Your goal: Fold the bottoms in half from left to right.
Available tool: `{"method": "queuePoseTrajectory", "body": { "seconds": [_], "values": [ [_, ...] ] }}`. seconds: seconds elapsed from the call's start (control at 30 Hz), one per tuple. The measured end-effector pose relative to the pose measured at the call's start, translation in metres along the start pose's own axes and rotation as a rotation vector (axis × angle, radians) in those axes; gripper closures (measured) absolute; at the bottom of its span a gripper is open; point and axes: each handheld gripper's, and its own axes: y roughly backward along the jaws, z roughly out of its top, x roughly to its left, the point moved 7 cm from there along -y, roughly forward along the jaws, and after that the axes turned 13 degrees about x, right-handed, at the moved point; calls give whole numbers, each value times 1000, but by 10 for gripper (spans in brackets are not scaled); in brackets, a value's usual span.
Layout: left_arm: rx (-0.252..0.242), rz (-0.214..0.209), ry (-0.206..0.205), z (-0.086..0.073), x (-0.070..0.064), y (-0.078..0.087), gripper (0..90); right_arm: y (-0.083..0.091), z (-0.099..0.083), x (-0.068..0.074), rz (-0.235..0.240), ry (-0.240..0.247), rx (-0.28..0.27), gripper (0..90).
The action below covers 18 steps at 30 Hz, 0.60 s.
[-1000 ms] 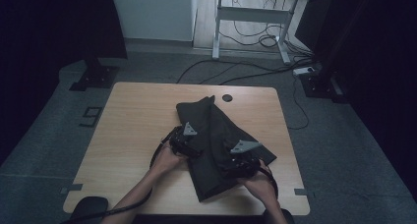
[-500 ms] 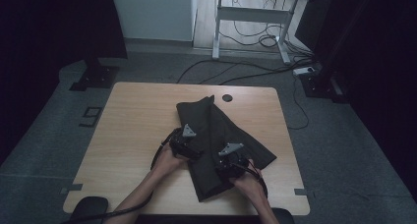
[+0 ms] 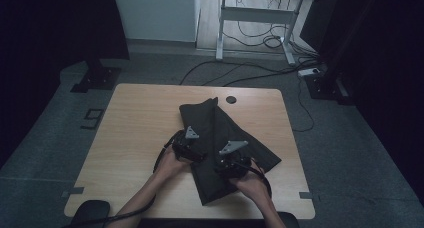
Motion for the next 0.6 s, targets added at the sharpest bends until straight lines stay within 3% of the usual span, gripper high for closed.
{"method": "queuePoseTrajectory", "body": {
  "seconds": [0.07,0.13,0.17,0.2,0.23,0.3,0.33,0.37,0.4,0.43,0.47,0.6],
  "values": [
    [1,-2,1,0,0,0,28,-20,-6,-7,-43,-15,53,400],
    [2,-4,2,0,0,0,28,-34,-13,-15,-93,-20,101,441],
    [3,-4,3,0,0,0,28,-38,-15,-17,-90,-23,100,500],
    [3,-4,2,0,0,0,28,-38,-15,-17,-85,-33,89,613],
    [3,-4,3,0,0,0,29,-36,-17,-19,-120,-18,107,780],
    [2,-4,3,0,0,0,29,-34,-17,-20,-123,-20,109,824],
    [2,-4,3,0,0,0,29,-30,-18,-21,-129,-25,108,842],
    [3,-3,2,0,0,0,31,-17,-17,-24,-109,-49,60,848],
    [3,-3,2,0,0,0,31,-17,-17,-24,-109,-49,60,848],
    [3,-4,3,0,0,0,31,1,-17,-33,-95,-91,-4,847],
    [3,-5,4,0,0,0,31,1,-17,-33,-95,-91,-4,847],
    [3,-6,5,0,0,0,31,39,-24,-64,-135,-184,-84,837]
  ]
}}
